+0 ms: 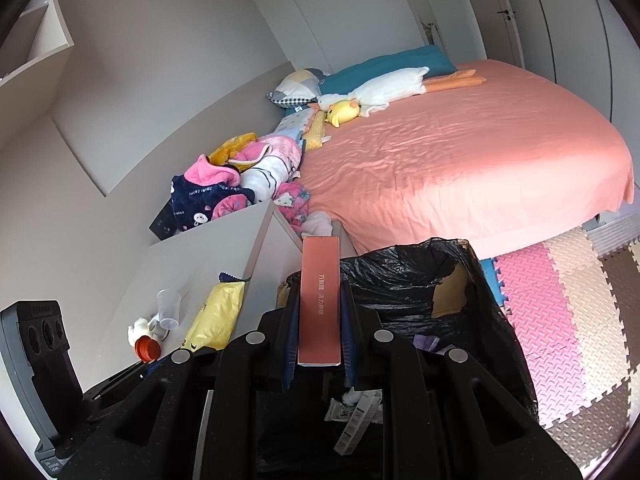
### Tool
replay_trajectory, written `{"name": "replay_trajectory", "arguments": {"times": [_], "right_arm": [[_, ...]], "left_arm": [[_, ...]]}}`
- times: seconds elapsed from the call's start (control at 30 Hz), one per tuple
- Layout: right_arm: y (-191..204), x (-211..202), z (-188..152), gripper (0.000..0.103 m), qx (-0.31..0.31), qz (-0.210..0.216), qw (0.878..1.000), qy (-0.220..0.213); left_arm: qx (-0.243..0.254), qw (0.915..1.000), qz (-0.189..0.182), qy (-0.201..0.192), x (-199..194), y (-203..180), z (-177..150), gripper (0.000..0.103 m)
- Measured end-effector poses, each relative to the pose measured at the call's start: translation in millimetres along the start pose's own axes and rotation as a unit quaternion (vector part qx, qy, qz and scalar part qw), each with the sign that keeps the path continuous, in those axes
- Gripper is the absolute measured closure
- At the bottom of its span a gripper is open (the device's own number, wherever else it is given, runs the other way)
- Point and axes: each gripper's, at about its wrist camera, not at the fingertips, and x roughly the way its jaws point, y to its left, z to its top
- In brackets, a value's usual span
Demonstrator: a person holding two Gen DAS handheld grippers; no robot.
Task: Collect trash
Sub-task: 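Carry the yellow packet and pink box over the black bag and release both, then move both grippers back to the table toward the red cap and clear cup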
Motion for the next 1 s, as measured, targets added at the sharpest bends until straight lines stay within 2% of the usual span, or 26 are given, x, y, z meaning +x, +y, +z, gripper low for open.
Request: {"name": "replay_trajectory", "arguments": {"times": [0.1, 0.13, 0.17, 0.2, 0.23, 0.27, 0.37, 0.6, 1.0], "right_arm": [[-6.0, -2.5, 1.4, 0.083, 0.008, -0.007, 1.000, -0.007], [-7.9, -4.3, 1.9, 0.081, 0.012, -0.013, 1.000, -0.014], [-9.5, -6.2, 2.5, 0.067, 0.016, -0.017, 1.000, -0.021], [-12.1, -9.2, 2.9, 0.054, 0.021, -0.020, 0.999, -0.031], [-14.2, -13.0, 2.8, 0.031, 0.030, -0.028, 0.998, -0.045], [-16.1, -16.4, 2.5, 0.022, 0.038, -0.037, 0.997, -0.056], [-19.3, -18.2, 4.1, 0.022, 0.041, -0.040, 0.997, -0.061], [-22.6, -14.5, 5.7, 0.022, 0.040, -0.038, 0.997, -0.053], [-7.6, -9.3, 1.3, 0.022, 0.026, -0.028, 0.998, -0.045]], "left_arm": [[0.004, 0.9998, -0.017, 0.007, 5.8, -1.9, 0.3, 0.074], [0.008, 0.9994, -0.030, 0.015, 8.1, -3.3, -0.5, 0.062], [0.010, 0.9991, -0.035, 0.020, 9.3, -5.3, -1.6, 0.048], [0.010, 0.9995, -0.026, 0.018, 9.9, -6.8, -2.0, 0.018], [0.011, 0.9998, -0.012, 0.009, 9.1, -8.6, -2.8, 0.007], [0.015, 0.9999, -0.001, -0.003, 6.8, -10.8, -4.2, 0.007], [0.018, 0.9996, 0.014, -0.017, 2.8, -10.1, -3.9, 0.007], [0.005, 0.9996, 0.016, -0.025, -4.2, -0.9, -0.8, 0.007], [0.000, 0.9984, 0.042, -0.038, -13.9, 9.0, -2.2, 0.007]]}}
